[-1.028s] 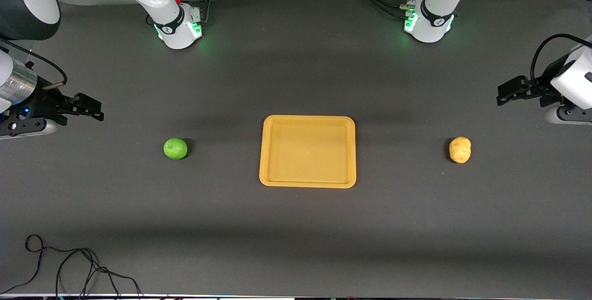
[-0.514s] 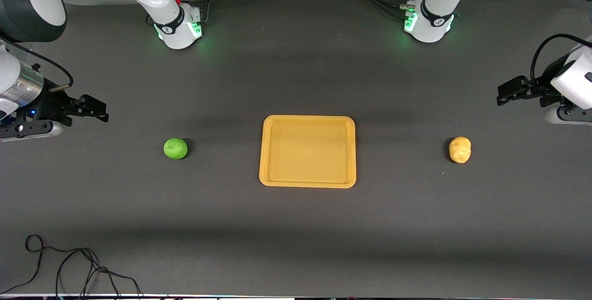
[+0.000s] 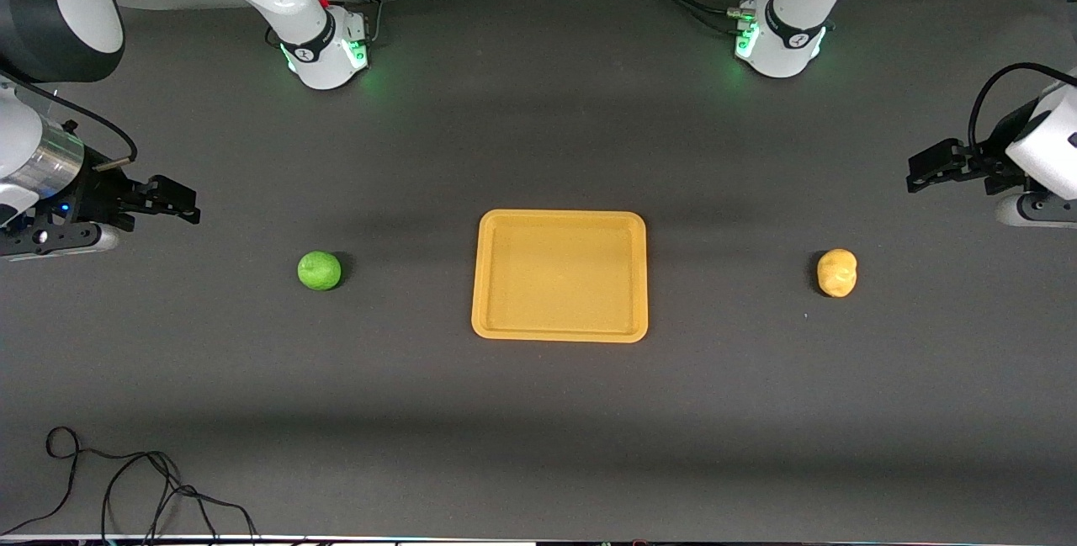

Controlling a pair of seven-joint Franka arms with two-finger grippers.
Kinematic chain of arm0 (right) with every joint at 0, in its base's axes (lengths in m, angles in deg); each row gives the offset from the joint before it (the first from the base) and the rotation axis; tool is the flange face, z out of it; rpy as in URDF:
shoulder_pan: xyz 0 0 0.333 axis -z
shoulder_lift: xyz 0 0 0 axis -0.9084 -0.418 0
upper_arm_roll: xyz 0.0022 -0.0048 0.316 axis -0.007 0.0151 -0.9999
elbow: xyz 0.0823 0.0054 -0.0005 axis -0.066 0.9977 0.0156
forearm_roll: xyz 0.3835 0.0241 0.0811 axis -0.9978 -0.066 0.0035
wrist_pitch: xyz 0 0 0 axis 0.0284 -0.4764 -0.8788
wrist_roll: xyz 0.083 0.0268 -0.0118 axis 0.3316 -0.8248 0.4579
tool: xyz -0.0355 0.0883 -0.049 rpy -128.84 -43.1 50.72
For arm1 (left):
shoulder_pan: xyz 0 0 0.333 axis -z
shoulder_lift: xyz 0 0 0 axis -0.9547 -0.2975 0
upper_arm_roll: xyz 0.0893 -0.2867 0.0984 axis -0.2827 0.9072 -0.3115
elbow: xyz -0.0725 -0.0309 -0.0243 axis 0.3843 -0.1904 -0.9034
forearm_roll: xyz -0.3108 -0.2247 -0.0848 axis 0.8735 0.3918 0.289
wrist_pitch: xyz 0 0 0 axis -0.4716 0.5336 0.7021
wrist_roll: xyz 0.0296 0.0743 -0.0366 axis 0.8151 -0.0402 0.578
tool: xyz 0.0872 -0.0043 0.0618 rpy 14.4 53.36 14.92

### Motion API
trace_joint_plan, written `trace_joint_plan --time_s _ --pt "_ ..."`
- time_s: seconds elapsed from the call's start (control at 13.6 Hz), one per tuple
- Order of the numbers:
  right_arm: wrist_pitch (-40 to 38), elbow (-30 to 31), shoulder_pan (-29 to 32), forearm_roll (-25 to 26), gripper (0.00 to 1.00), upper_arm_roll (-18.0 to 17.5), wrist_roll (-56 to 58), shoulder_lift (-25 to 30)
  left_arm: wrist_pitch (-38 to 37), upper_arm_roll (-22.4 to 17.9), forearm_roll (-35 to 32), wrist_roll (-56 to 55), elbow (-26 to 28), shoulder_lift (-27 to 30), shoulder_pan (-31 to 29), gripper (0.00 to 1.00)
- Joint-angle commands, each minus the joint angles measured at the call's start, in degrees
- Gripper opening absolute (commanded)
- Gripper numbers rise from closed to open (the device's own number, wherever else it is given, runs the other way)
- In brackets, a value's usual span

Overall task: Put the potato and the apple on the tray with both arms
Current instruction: 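Lower the left gripper over the yellow potato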

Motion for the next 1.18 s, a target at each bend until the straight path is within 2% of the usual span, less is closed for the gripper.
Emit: trace_joint_plan --time_s 0.0,0.15,0.29,0.51,0.73,0.81,1.1 --pt "0.16 -0.14 -0.33 -0.25 1.00 0.26 -1.52 -0.20 2.52 -0.30 -0.44 6.64 4.06 1.26 -3.46 1.00" --pt "0.16 -0.05 -0.24 -0.25 1.00 0.43 -1.43 -0.20 7.68 -0.30 -0.70 7.01 10.72 3.19 -4.01 1.00" --pt "0.16 -0.05 -0.24 -0.34 1.00 0.52 -1.43 -0.29 16.72 -0.48 -0.79 7.10 21.17 6.09 -4.36 1.00" --pt "0.34 -0.05 -0.24 -0.34 1.00 0.52 -1.43 -0.82 28.24 -0.39 -0.79 10.59 30.68 5.84 -7.42 1.00" --pt "1.12 0.30 -0.33 -0.34 1.00 0.52 -1.43 -0.91 47.03 -0.39 -0.79 11.58 42.98 4.09 -7.79 1.00" --pt "1.30 0.30 -0.33 -0.34 1.00 0.52 -1.43 -1.17 51.27 -0.30 -0.79 11.67 44.58 1.99 -7.61 1.00" --pt "1.30 0.30 -0.33 -0.43 1.00 0.52 -1.43 -1.52 65.51 -0.04 -0.79 11.67 45.04 -10.83 -5.85 1.00"
